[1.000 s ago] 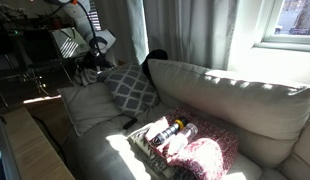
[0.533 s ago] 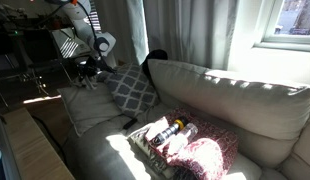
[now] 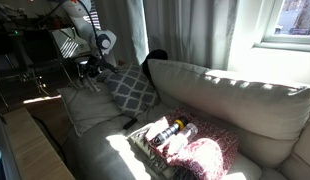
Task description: Put the grey towel on the pillow to the left
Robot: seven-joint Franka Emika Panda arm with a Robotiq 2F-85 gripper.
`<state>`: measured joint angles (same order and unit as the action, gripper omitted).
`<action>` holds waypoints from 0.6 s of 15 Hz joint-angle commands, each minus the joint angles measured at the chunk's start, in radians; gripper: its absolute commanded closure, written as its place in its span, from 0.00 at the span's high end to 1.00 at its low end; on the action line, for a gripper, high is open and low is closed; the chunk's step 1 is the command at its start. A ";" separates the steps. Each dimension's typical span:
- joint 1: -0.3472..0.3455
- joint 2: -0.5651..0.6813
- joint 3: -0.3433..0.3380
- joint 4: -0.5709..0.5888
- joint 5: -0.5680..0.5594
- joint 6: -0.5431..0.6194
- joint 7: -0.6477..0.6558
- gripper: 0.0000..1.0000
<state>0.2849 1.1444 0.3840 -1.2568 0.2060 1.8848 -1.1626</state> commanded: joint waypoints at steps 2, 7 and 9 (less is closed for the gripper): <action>0.011 -0.063 -0.018 -0.008 -0.010 0.025 0.066 0.73; -0.017 -0.151 -0.007 -0.039 0.017 0.096 0.109 1.00; -0.024 -0.207 -0.017 -0.053 0.022 0.106 0.175 1.00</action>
<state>0.2760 1.0283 0.3807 -1.2487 0.2118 1.9600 -1.0623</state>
